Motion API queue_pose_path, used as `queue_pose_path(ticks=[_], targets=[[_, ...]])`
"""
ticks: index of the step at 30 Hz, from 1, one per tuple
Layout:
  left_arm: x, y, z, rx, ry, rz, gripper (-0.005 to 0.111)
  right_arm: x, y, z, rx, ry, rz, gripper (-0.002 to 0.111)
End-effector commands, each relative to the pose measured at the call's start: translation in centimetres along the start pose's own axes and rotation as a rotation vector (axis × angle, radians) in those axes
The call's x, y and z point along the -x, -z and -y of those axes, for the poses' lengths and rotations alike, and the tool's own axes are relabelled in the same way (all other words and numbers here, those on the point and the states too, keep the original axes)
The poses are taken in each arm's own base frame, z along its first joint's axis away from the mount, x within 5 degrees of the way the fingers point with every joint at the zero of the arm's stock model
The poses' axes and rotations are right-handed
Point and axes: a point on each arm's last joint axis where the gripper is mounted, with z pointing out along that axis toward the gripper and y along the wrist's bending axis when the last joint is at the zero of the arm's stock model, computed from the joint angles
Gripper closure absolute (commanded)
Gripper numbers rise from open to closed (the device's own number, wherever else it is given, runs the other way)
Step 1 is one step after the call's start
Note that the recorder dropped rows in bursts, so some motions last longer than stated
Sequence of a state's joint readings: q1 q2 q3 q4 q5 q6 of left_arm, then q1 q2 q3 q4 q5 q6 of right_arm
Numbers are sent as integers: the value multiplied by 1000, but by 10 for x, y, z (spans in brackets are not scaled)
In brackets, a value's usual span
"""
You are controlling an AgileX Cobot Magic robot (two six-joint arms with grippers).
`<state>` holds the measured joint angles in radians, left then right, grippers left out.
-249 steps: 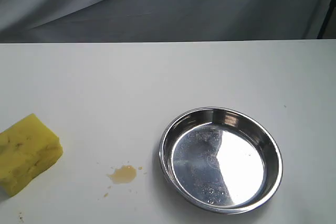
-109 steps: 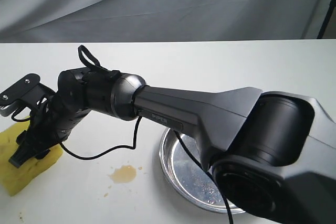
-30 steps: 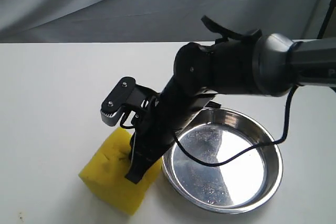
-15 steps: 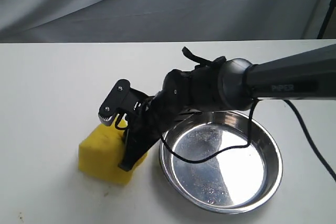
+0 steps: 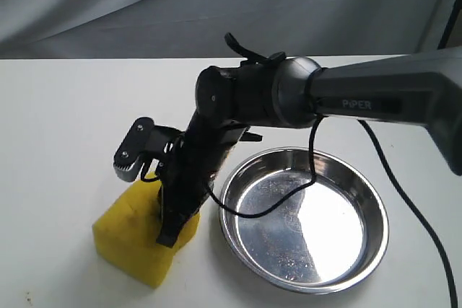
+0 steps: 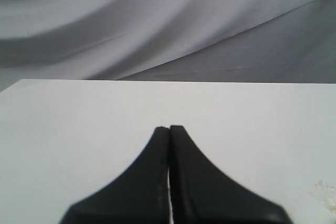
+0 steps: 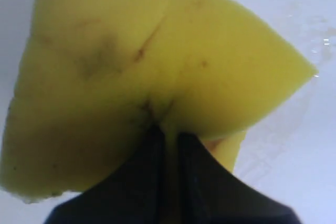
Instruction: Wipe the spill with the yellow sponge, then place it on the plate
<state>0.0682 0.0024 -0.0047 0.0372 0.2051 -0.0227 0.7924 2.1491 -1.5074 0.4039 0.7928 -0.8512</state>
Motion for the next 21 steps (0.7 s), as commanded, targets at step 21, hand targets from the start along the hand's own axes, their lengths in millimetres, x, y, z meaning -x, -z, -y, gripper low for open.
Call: queue_pose_path(ticks=[21], targets=[[-1,0,0,2,2,1,107,2,-15,-27,-192,63,-236,108]])
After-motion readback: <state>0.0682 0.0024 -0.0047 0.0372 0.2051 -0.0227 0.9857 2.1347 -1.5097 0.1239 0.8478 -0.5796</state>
